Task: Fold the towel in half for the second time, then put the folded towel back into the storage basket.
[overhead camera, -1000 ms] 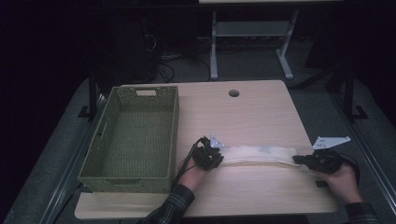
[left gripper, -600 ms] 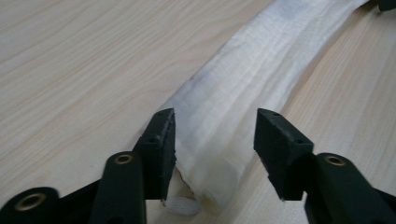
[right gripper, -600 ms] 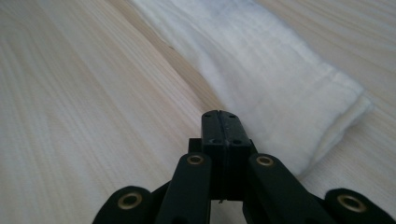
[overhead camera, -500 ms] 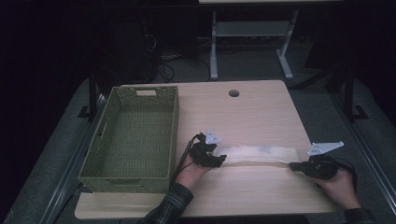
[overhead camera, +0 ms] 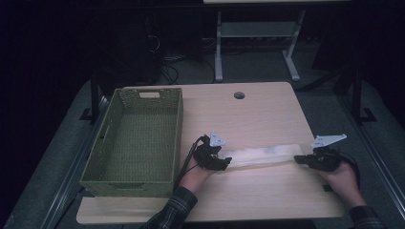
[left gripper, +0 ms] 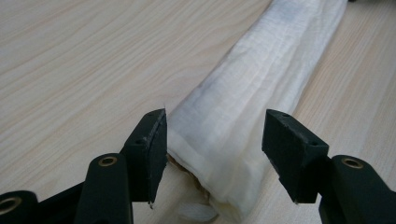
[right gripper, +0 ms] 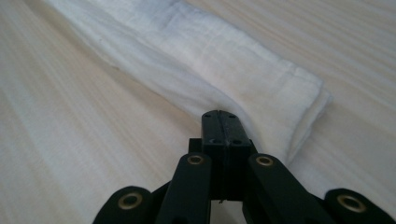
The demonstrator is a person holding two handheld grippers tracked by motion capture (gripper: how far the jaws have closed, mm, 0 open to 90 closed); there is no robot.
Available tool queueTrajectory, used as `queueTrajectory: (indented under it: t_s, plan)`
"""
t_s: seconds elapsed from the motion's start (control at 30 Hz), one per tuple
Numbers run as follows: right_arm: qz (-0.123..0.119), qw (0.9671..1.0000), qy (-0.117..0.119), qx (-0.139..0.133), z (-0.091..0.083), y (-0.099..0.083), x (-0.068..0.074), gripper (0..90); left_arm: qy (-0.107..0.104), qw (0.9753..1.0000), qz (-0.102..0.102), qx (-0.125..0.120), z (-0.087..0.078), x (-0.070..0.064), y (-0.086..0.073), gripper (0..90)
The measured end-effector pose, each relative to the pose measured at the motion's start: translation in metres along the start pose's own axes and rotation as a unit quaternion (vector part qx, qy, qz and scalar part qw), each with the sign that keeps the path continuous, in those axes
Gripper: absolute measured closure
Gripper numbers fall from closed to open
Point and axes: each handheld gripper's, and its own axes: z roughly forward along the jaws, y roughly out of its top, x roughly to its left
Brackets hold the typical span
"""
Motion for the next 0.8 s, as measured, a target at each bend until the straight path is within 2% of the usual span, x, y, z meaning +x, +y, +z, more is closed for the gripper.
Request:
queueTrajectory:
  t_s: [0.47, 0.8]
  plan:
    - [0.002, 0.9999, -0.01, -0.01, 0.023, 0.03, -0.028, 89.9, 0.002, 1.0, 0.002, -0.001, 0.001, 0.002, 0.001, 39.9]
    - [0.006, 0.9998, -0.008, -0.018, 0.043, 0.053, -0.04, 89.9, 0.002, 1.0, 0.002, -0.001, 0.002, 0.003, 0.002, 39.8]
